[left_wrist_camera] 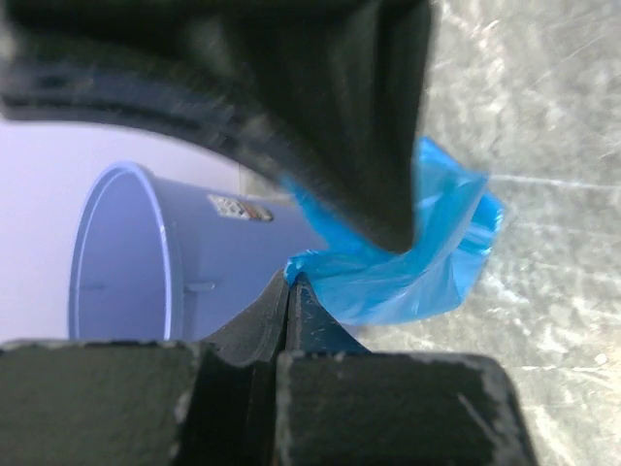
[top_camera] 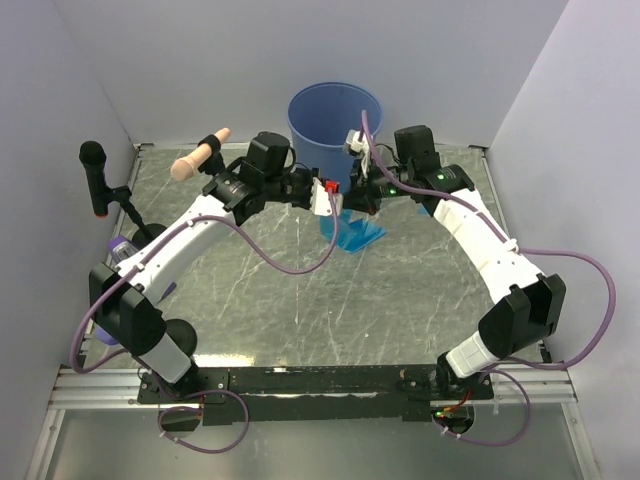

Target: Put the trash bags into the trash bin

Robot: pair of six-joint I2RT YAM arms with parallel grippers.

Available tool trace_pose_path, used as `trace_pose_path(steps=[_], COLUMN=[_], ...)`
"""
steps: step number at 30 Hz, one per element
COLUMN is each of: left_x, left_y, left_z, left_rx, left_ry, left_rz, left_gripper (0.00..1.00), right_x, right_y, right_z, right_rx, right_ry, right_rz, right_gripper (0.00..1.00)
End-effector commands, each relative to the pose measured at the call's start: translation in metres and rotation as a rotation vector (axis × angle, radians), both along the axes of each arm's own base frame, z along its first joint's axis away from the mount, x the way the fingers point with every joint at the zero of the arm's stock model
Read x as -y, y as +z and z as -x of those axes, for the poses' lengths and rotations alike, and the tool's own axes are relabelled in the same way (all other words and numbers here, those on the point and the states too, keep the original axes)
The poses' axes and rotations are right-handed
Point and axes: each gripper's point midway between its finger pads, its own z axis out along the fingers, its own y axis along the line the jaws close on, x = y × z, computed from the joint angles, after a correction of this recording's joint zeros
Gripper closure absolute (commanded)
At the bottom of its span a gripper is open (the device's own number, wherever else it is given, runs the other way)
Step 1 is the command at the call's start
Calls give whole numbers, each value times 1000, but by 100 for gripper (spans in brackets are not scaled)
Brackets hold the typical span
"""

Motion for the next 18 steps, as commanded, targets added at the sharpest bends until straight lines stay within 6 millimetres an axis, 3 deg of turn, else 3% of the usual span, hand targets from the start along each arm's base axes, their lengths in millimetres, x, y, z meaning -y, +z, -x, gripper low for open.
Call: trace_pose_path(steps=[1,3,5,9,11,13,14,16,18], left_x=[9,12,12,2,-5,-10,-9,-4,-1], left_y=[30,44,46,16,-8,-16,-10,13,43], left_z=[35,36,24,-6,-10,-2,5,17,26], left_rx=[-15,11,47,27,-10,-31,-37,-17,28], left_ry=[-127,-135,-107,-15,-5,-22,-36,-69,-88], left_rz=[78,107,89,-11,-67,-90,-66,12,96], left_gripper=[99,99,100,99,99,99,99,99,99], right_x=[-2,4,3,-8,-11,-11,-9,-5,3], right_y=[19,6,7,48,67,72,69,50,17], right_z=[-38,-54,-45,12,27,24,16,-9,-37], right_rx=[99,105,109,118,119,113,126,152,141], right_ry=[-107,-155,-109,110,151,122,87,-8,-124], right_rz=[-12,58,67,-55,-115,-123,-108,-48,47], right_gripper=[100,100,100,100,100,100,100,100,100])
